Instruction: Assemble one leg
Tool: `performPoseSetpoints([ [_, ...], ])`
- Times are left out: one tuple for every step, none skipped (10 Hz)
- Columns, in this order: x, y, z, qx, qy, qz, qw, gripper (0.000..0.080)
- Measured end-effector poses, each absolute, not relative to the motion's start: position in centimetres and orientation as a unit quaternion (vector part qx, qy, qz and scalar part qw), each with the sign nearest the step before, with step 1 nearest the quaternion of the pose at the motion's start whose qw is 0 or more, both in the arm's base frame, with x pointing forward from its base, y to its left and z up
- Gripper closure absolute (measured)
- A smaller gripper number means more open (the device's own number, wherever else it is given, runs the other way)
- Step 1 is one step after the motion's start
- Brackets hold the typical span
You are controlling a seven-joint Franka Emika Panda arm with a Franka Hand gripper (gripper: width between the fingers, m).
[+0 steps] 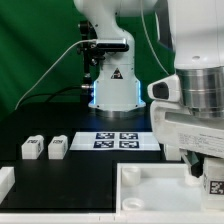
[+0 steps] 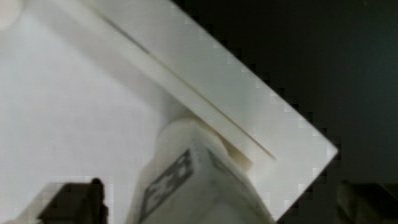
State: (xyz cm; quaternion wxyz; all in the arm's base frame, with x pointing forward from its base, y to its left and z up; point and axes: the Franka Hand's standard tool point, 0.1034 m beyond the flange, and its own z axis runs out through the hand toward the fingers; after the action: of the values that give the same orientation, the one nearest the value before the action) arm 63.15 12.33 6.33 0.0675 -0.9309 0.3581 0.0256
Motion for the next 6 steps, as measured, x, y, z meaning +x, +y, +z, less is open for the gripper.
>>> performPoseSetpoints([
  [63.11,11.96,6.19,-0.962,0.266,0.021,0.051,0.0150],
  [63.42,11.54,6.26,-0.986,0.159,0.011,0.042,0.0150],
  [63.46,11.58,6.27,-0.991,0.129,0.008,0.041,0.0150],
  [63.43,11.71,6.25,-0.986,0.159,0.010,0.042,0.0162],
  [63.43,11.68,6.25,-0.985,0.165,0.010,0.043,0.0162],
  [63.42,11.75,6.25,-0.980,0.195,0.012,0.043,0.0333],
])
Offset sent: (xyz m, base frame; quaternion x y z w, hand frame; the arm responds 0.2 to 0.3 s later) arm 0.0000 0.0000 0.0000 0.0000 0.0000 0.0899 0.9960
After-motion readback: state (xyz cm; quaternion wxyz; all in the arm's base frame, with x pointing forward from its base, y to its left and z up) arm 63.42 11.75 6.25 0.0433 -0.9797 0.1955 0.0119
